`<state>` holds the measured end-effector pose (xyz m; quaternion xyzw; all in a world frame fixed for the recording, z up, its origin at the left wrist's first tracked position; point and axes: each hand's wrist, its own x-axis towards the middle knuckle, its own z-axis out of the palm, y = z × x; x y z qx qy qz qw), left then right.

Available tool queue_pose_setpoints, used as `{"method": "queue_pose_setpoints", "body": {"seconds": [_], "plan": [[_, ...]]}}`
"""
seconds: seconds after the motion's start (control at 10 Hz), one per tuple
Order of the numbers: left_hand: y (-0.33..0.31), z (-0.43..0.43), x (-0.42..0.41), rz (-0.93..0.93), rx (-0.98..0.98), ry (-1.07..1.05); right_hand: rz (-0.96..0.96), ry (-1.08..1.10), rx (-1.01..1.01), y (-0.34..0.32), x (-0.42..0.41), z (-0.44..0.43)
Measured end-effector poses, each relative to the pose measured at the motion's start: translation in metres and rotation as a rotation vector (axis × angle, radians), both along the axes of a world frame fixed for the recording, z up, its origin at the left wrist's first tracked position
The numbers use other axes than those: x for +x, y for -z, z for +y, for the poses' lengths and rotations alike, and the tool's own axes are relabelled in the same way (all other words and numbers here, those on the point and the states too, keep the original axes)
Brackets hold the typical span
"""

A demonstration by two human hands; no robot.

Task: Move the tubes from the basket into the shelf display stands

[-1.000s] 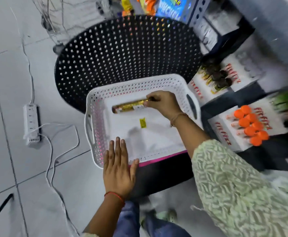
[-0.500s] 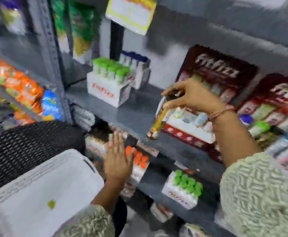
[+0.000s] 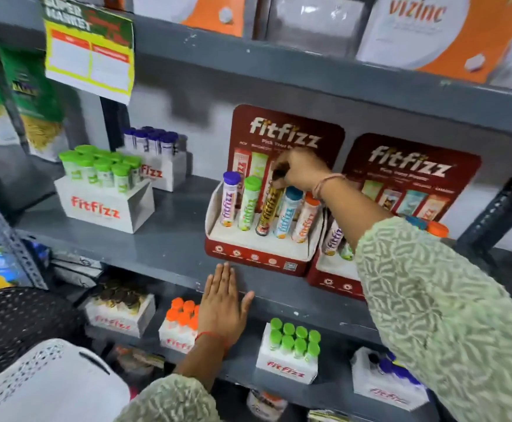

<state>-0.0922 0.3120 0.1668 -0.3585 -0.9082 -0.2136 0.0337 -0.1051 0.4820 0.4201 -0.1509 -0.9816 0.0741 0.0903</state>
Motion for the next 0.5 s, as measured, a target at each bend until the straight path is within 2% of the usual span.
{"method": "queue_pose_setpoints", "body": {"seconds": [0.2, 0.4, 0.5], "plan": [[-0.002, 0.0, 0.001, 0.013, -0.036, -0.003, 0.003, -0.018, -0.006, 0.016, -0.002, 0.0], [-0.004, -0.004, -0.004, 0.007, -0.056, 0.05, -0.012, 0.016, -0.102, 0.024, -0.002, -0.011], [-0.003, -0.006, -0.002, -0.029, -0.085, 0.065, 0.192, 0.084, -0.164, 0.029, 0.022, -0.024]]}}
